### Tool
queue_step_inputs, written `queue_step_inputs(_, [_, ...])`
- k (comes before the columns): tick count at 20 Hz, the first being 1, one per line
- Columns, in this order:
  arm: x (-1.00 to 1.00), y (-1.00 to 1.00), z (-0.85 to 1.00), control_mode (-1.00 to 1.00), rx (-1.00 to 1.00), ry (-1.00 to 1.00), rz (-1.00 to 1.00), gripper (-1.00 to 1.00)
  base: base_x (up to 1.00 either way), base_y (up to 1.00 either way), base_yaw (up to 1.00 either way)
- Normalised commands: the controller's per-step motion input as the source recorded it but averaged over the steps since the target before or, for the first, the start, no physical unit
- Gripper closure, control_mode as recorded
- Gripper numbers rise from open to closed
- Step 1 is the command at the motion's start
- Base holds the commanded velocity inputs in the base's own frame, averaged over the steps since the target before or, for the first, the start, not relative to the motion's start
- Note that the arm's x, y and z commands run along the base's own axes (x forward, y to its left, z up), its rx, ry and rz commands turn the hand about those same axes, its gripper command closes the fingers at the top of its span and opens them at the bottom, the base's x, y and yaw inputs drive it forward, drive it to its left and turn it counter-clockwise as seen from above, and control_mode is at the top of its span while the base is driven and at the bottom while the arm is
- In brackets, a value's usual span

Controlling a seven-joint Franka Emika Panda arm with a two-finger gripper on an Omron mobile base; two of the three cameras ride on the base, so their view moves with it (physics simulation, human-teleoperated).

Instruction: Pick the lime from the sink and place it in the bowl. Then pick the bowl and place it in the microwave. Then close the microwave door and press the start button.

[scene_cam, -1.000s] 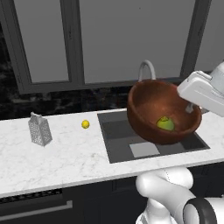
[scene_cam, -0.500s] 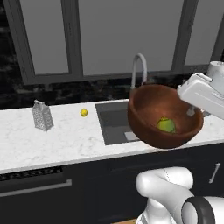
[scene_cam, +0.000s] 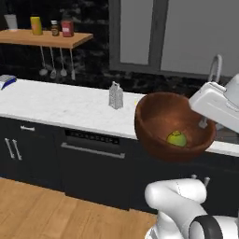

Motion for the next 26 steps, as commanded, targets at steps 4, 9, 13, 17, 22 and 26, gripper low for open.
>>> queue_step_inputs(4, [0.0,0.0,0.0,1.0,0.0,0.0,0.0,1.0,-0.11,0.21,1.0])
queue_step_inputs(9, [0.0,0.0,0.0,1.0,0.0,0.0,0.0,1.0,0.0,0.21,1.0])
queue_step_inputs(13, [0.0,0.0,0.0,1.0,0.0,0.0,0.0,1.0,0.0,0.15,1.0])
queue_step_inputs(17, [0.0,0.0,0.0,1.0,0.0,0.0,0.0,1.0,0.0,0.12,1.0])
queue_step_inputs(22, [0.0,0.0,0.0,1.0,0.0,0.0,0.0,1.0,0.0,0.08,1.0])
queue_step_inputs(26, [0.0,0.0,0.0,1.0,0.0,0.0,0.0,1.0,0.0,0.0,1.0])
